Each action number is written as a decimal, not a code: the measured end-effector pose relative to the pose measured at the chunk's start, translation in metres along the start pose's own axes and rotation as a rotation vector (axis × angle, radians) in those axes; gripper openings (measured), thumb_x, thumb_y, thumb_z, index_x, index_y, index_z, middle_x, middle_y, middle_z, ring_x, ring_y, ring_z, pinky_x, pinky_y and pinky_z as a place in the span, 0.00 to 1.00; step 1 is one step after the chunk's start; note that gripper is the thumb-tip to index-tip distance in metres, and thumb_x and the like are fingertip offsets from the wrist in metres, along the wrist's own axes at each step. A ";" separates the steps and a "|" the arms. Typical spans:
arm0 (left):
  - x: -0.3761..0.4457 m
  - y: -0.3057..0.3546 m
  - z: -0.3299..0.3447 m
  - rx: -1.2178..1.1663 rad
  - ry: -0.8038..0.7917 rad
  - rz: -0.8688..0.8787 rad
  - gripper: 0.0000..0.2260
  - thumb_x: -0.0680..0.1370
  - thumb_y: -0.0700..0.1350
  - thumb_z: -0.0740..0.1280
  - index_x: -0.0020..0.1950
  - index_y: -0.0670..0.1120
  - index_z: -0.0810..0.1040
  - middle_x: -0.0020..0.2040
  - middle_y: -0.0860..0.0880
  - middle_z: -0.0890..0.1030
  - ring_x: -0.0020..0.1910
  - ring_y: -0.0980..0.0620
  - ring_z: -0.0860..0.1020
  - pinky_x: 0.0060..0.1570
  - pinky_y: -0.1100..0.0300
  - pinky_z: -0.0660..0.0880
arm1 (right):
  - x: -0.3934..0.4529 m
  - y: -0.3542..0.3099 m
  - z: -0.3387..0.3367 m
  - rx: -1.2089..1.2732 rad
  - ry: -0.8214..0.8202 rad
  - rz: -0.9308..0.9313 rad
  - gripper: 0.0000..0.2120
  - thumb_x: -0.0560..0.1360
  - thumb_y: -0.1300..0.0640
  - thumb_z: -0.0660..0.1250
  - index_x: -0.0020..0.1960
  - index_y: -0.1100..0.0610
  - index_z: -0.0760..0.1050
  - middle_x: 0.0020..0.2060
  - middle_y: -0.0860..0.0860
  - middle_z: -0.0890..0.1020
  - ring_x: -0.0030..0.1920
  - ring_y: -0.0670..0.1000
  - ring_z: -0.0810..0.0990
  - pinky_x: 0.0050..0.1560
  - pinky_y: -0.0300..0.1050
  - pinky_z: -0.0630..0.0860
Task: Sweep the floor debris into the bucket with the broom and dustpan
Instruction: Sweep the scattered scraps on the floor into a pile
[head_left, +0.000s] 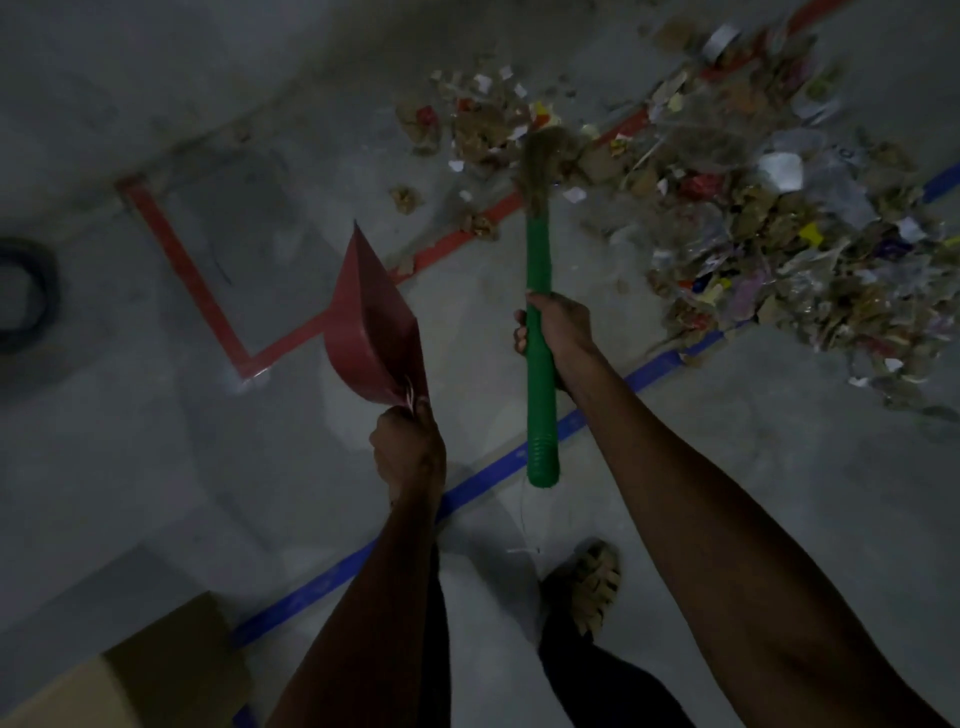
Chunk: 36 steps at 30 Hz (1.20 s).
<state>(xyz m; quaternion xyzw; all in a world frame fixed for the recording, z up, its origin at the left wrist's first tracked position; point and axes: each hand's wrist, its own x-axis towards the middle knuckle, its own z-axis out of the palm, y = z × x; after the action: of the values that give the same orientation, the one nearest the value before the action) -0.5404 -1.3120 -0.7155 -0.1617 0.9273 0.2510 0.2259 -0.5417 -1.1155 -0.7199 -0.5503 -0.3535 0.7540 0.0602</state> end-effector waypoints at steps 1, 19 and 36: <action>0.009 -0.004 -0.007 0.002 -0.002 -0.002 0.17 0.81 0.54 0.63 0.44 0.40 0.77 0.45 0.40 0.81 0.42 0.43 0.77 0.41 0.55 0.71 | 0.006 0.010 0.020 -0.053 -0.013 -0.014 0.02 0.79 0.62 0.67 0.49 0.61 0.77 0.35 0.58 0.79 0.23 0.50 0.72 0.23 0.40 0.72; 0.122 -0.029 -0.079 0.075 0.027 0.058 0.18 0.81 0.54 0.62 0.45 0.40 0.78 0.45 0.39 0.81 0.45 0.39 0.79 0.40 0.54 0.72 | 0.057 0.115 0.096 -0.551 0.080 0.087 0.13 0.76 0.59 0.70 0.56 0.66 0.78 0.41 0.61 0.82 0.28 0.54 0.78 0.25 0.42 0.75; 0.048 -0.043 -0.046 0.055 -0.043 0.078 0.18 0.81 0.54 0.63 0.42 0.40 0.77 0.43 0.40 0.80 0.45 0.40 0.80 0.42 0.53 0.73 | -0.017 0.109 -0.019 0.101 0.454 -0.111 0.05 0.80 0.61 0.65 0.46 0.60 0.72 0.31 0.55 0.74 0.21 0.50 0.70 0.24 0.41 0.70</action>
<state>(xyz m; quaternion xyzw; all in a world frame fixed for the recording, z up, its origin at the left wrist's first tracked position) -0.5785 -1.3810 -0.7203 -0.1138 0.9343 0.2376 0.2400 -0.4863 -1.1956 -0.7741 -0.6817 -0.3223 0.6234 0.2068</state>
